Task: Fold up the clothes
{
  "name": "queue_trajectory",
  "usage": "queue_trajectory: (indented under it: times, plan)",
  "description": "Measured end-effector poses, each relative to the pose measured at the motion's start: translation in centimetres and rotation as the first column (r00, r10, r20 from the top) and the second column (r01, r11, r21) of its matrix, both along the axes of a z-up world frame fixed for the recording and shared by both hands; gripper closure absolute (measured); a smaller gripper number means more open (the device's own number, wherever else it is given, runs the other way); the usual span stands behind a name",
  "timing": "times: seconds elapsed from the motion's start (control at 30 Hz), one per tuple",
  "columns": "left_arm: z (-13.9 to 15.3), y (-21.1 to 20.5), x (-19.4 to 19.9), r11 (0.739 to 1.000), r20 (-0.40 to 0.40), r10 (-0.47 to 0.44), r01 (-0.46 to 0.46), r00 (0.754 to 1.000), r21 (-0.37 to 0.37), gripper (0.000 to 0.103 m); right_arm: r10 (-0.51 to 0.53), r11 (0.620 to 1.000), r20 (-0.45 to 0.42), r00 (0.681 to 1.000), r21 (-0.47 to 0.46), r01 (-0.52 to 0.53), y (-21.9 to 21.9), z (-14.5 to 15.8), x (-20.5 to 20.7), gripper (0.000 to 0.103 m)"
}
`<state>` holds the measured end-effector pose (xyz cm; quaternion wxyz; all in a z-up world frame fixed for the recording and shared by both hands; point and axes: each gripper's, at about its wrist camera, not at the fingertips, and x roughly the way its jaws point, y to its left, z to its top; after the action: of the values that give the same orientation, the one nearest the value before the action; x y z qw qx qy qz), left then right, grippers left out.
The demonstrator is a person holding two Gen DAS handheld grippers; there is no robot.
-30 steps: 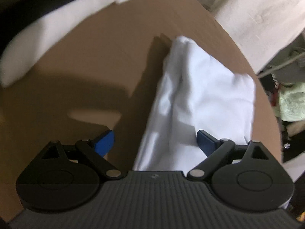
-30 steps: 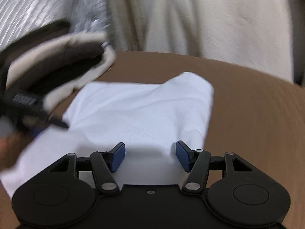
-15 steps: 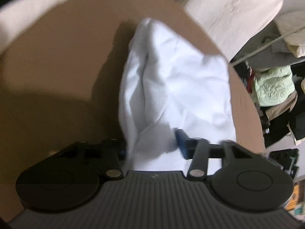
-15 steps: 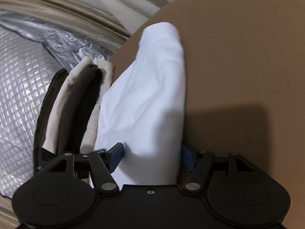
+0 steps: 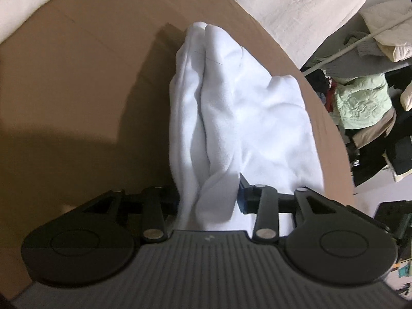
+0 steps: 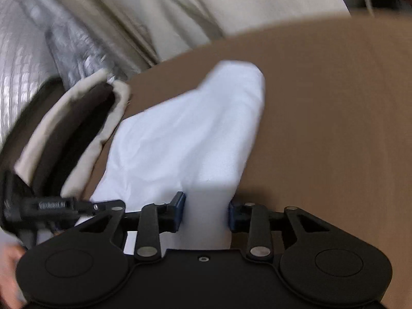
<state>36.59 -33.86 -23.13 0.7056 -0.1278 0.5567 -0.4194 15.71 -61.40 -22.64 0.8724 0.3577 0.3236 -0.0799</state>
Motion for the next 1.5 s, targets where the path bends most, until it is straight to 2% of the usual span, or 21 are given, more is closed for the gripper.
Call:
queue_trajectory:
  times: [0.1, 0.13, 0.2, 0.23, 0.3, 0.33, 0.37, 0.43, 0.53, 0.6, 0.7, 0.73, 0.83, 0.9, 1.17, 1.27, 1.4, 1.47, 1.5]
  plan:
    - [-0.3, -0.1, 0.5, 1.0, -0.013, -0.006, 0.006, 1.0, -0.009, 0.058, 0.006, 1.0, 0.012, 1.0, 0.018, -0.006, -0.1, -0.2, 0.4, 0.057]
    - [-0.5, -0.3, 0.7, 1.0, -0.018, 0.0, 0.0, 1.0, -0.013, 0.062, 0.012, 1.0, 0.013, 1.0, 0.009, -0.012, 0.0, -0.1, 0.6, 0.055]
    - [-1.0, -0.1, 1.0, 0.997, -0.079, 0.059, -0.063, 0.995, -0.05, 0.069, 0.027, 1.0, 0.021, 0.999, 0.004, -0.027, -0.2, -0.4, 1.0, 0.054]
    - [-0.8, -0.2, 0.9, 0.997, -0.07, 0.058, -0.061, 0.996, -0.054, 0.071, 0.034, 0.999, 0.025, 0.999, 0.003, -0.034, -0.3, -0.7, 1.3, 0.053]
    - [0.1, -0.5, 0.4, 0.999, 0.0, 0.04, -0.04, 0.999, -0.025, 0.072, 0.05, 0.999, 0.035, 0.998, 0.002, -0.05, -0.6, -1.1, 1.7, 0.052]
    - [0.7, -0.9, 0.0, 1.0, 0.039, 0.029, -0.029, 0.999, -0.009, 0.073, 0.056, 0.998, 0.042, 0.998, -0.007, -0.055, -0.8, -1.1, 1.6, 0.055]
    - [1.2, -1.2, -0.3, 1.0, 0.076, 0.018, -0.019, 0.997, 0.008, 0.073, 0.064, 0.997, 0.05, 0.997, -0.038, -0.063, -0.6, -0.9, 1.5, 0.064]
    - [2.4, -1.7, -1.1, 0.999, 0.148, 0.0, -0.005, 0.989, 0.036, 0.074, 0.091, 0.987, 0.062, 0.994, -0.14, -0.081, 0.5, 0.0, 1.6, 0.07]
    - [4.5, -1.2, -1.7, 1.0, 0.217, -0.001, -0.004, 0.976, 0.026, 0.074, 0.131, 0.953, 0.125, 0.983, -0.289, -0.09, 2.7, 2.6, 1.0, 0.072]
    - [5.7, -0.5, -1.8, 1.0, 0.249, 0.004, -0.005, 0.968, 0.004, 0.074, 0.164, 0.945, 0.191, 0.968, -0.313, -0.098, 3.2, 4.3, 0.3, 0.072]
    - [6.0, 0.3, -1.0, 0.999, 0.221, 0.044, -0.035, 0.974, -0.042, 0.074, 0.17, 0.944, 0.195, 0.966, -0.313, -0.103, 3.0, 4.9, 0.2, 0.072]
    - [5.5, 0.1, -0.7, 0.999, 0.208, 0.042, -0.036, 0.977, -0.032, 0.074, 0.162, 0.949, 0.187, 0.969, -0.3, -0.101, 2.8, 4.8, 0.4, 0.072]
    - [3.3, -1.3, -0.2, 0.998, 0.177, 0.008, -0.019, 0.984, 0.064, 0.074, 0.127, 0.971, 0.118, 0.985, -0.219, -0.099, 1.9, 2.7, 1.3, 0.071]
    - [2.6, -1.9, -0.1, 0.996, 0.179, -0.002, -0.015, 0.984, 0.093, 0.074, 0.103, 0.979, 0.068, 0.992, -0.185, -0.089, 1.6, 1.4, 1.9, 0.07]
    - [3.2, -3.7, -1.2, 0.985, 0.316, -0.065, 0.01, 0.947, 0.172, 0.074, 0.093, 0.963, 0.126, 0.988, -0.263, -0.057, 2.5, 1.5, 1.5, 0.07]
    - [3.0, -2.8, -1.1, 0.989, 0.286, -0.045, 0.001, 0.957, 0.151, 0.074, 0.091, 0.956, 0.148, 0.985, -0.291, -0.044, 2.9, 1.6, 1.4, 0.072]
    - [3.2, -2.2, -0.6, 0.994, 0.25, 0.0, -0.028, 0.968, 0.108, 0.074, 0.117, 0.914, 0.208, 0.971, -0.405, -0.023, 5.6, 4.3, 1.1, 0.073]
    - [4.3, -1.3, -0.9, 0.995, 0.274, 0.02, -0.047, 0.962, 0.091, 0.074, 0.15, 0.877, 0.207, 0.967, -0.48, -0.034, 7.6, 6.0, 0.9, 0.074]
    - [5.3, -0.7, -1.3, 0.995, 0.294, 0.027, -0.054, 0.955, 0.082, 0.074, 0.164, 0.87, 0.22, 0.962, -0.493, -0.036, 8.3, 6.8, 0.6, 0.074]
